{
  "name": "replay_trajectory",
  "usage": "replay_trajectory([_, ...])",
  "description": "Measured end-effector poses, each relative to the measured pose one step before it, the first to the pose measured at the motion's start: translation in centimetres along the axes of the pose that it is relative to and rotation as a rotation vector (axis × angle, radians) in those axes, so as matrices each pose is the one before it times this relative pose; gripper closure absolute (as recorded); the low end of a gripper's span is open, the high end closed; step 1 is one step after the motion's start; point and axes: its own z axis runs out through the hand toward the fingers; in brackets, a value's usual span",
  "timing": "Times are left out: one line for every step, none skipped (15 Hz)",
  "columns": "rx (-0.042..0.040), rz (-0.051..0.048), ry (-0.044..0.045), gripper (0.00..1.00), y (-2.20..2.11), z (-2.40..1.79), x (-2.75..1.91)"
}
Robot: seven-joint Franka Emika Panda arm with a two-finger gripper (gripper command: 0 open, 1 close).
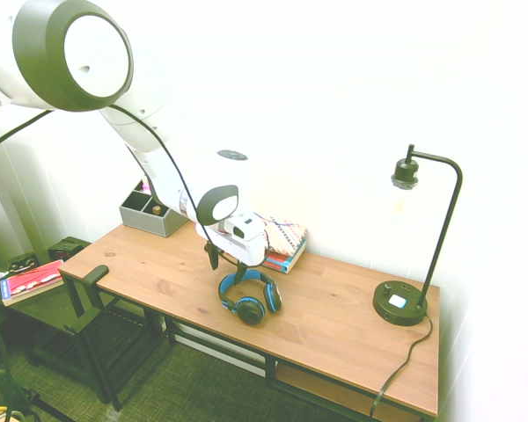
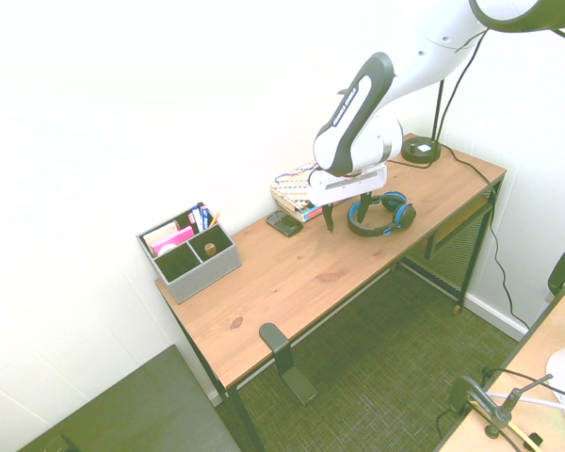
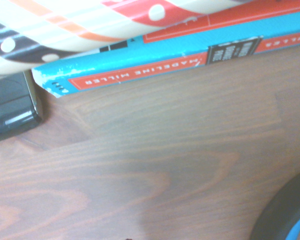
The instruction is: Hang the headphone
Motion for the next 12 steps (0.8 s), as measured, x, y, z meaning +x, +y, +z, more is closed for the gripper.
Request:
replay_trajectory([-0.00022,-0.00158,-0.00234,1.00,-0.012,0.180,0.057])
replay_trajectory([-0.00064,0.00037,-0.00252,1.00,0.026,0.197,0.074])
replay_trajectory([-0.00225,0.00084,-0.00193,1.00,0.036,0.250,0.073])
replay_trajectory([-0.00234,0.00021,-0.00164,1.00,0.022,0.245,0.058])
replay_trajectory([0.00039,-0.00016,0.00034,1.00,-0.012,0.067,0.140])
replay_trajectory([0.00032,-0.00209,-0.00048,1.00,0.068,0.027,0.111])
replay_trajectory([0.00053,-0.00069,-0.00031,1.00,0.103,0.000,0.147])
replay_trajectory([0.00152,0.00153,-0.00148,1.00,0.076,0.006,0.102])
replay_trajectory([0.00212,0.00000,-0.00237,1.00,0.064,0.014,0.078])
replay_trajectory([0.00203,0.00034,-0.00241,1.00,0.044,0.021,0.047])
replay_trajectory([0.00355,0.00348,-0.00415,1.00,0.037,0.040,0.028])
replay_trajectory([0.00249,0.00357,-0.00280,1.00,0.036,0.032,0.033])
